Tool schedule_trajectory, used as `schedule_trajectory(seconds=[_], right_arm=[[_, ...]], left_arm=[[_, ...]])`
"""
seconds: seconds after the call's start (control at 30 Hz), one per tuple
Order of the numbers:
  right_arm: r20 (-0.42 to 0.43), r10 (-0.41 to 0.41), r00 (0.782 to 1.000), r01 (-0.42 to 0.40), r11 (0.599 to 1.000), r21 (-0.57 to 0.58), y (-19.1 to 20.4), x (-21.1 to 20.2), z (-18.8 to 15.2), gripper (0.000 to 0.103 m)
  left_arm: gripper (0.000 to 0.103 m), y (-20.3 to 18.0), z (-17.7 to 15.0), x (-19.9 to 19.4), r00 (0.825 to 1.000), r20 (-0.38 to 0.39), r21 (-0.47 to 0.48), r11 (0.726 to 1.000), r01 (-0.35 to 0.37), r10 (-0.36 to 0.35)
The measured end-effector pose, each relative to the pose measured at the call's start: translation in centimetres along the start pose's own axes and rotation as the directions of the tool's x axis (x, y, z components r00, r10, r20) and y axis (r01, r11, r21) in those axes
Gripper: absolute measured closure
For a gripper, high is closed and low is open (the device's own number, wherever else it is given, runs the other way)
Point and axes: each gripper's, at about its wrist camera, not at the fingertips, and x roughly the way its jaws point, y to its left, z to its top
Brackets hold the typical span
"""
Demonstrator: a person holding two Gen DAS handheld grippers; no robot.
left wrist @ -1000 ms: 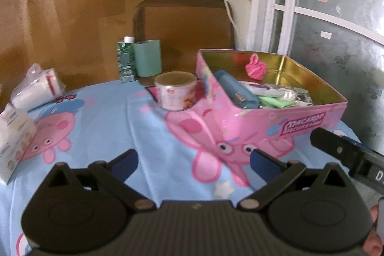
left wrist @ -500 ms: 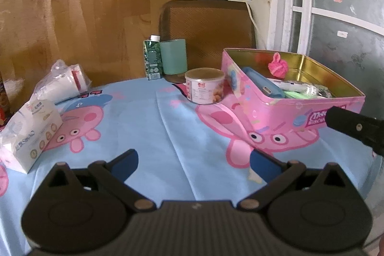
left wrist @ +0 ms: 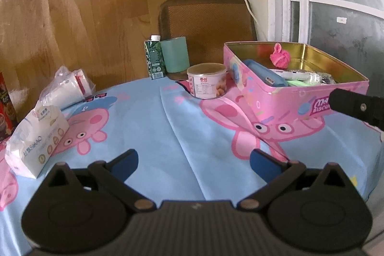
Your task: Organize soft objects
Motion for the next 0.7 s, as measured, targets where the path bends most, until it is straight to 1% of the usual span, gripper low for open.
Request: schedule_trajectory(seconds=[0.1,0.27,0.43,0.7], right_arm=[[-0.004,0.000,1.000,0.000,1.000,0.003,-0.14,0.07,-0.05,0.017],[-0.008,-0.001,1.000,0.001,1.000,0.009,-0.19,0.08,-0.21,0.017],[-0.012,-0.003,1.000,0.003,1.000,0.010,-0.19,0.10,-0.34,0.016],[-0.015,-0.012,1.000,0.012,1.000,0.015,-0.10,0.15,-0.52,0.016]], left_arm=[[0.000,-0.08,-0.05,0.07,1.000,-0.004,0.008,1.000,0.005,-0.005],[0.000,-0.16,-0.13,0.02,1.000,0.004,0.027,1.000,-0.011,0.011],[0.000,0.03,-0.18,0.09,1.000,0.001,0.023,1.000,-0.001,0.001],[0.000,0.02,-0.42,0.34,1.000,-0.013,0.028,1.000,-0.005,0.005]])
